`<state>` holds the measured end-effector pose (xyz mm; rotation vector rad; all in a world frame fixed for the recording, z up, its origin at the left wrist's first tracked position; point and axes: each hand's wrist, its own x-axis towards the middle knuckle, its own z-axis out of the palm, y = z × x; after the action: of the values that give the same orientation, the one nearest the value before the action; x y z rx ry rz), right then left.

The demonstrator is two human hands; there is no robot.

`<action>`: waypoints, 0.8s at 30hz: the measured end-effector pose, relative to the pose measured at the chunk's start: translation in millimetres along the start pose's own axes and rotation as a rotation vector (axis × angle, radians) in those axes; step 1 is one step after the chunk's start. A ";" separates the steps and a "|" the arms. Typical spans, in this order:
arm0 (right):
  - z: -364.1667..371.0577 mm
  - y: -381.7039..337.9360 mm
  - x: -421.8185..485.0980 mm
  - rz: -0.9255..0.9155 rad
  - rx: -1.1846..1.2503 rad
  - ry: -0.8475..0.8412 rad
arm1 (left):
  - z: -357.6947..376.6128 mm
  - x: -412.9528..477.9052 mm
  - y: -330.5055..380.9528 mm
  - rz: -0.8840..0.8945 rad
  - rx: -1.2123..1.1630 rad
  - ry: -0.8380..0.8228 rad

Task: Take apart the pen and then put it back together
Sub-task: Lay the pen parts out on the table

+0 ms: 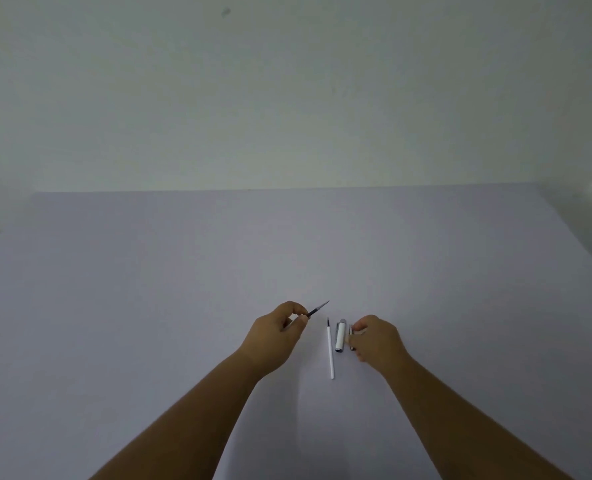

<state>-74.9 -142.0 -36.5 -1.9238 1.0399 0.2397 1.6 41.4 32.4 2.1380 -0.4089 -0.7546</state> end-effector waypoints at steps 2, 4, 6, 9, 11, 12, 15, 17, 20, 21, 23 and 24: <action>1.2 3.4 1.8 -0.009 0.026 0.005 | 0.4 -0.2 -0.5 0.001 0.002 -0.001; 2.0 4.7 2.3 -0.013 0.039 0.004 | 0.7 -0.5 -1.2 0.001 0.003 -0.001; 2.8 5.1 2.7 -0.010 0.054 0.008 | 1.1 -1.0 -1.4 -0.004 -0.003 -0.004; -0.1 3.1 -2.5 -0.004 0.051 0.021 | 2.2 -1.5 -1.0 -0.010 0.002 -0.004; -4.6 0.9 -7.8 -0.013 0.018 0.029 | 2.9 -1.5 -0.3 -0.007 0.013 -0.002; -7.3 -0.7 -10.7 -0.030 -0.011 0.033 | 3.3 -1.6 0.1 -0.005 0.017 0.000; -13.7 -9.4 -20.0 -0.116 0.073 0.030 | 4.7 -1.9 2.3 -0.008 -0.006 0.014; -17.4 -20.6 -28.5 -0.139 0.327 -0.087 | 6.8 -2.0 4.4 -0.014 -0.022 0.024; -19.5 -37.9 -38.8 -0.151 0.524 -0.280 | 10.6 -2.4 8.8 -0.005 -0.026 0.029; -19.0 -41.7 -40.5 -0.157 0.540 -0.296 | 11.9 -2.9 10.7 0.001 -0.025 0.025; -18.2 -46.2 -42.2 -0.155 0.562 -0.280 | 13.9 -3.5 13.6 0.011 -0.031 0.017; -18.0 -47.3 -41.4 -0.143 0.583 -0.261 | 14.3 -3.9 14.7 0.015 -0.034 0.015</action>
<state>-69.8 -121.6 25.5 -1.3859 0.6957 0.0870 -11.0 25.9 38.4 2.1053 -0.4008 -0.7319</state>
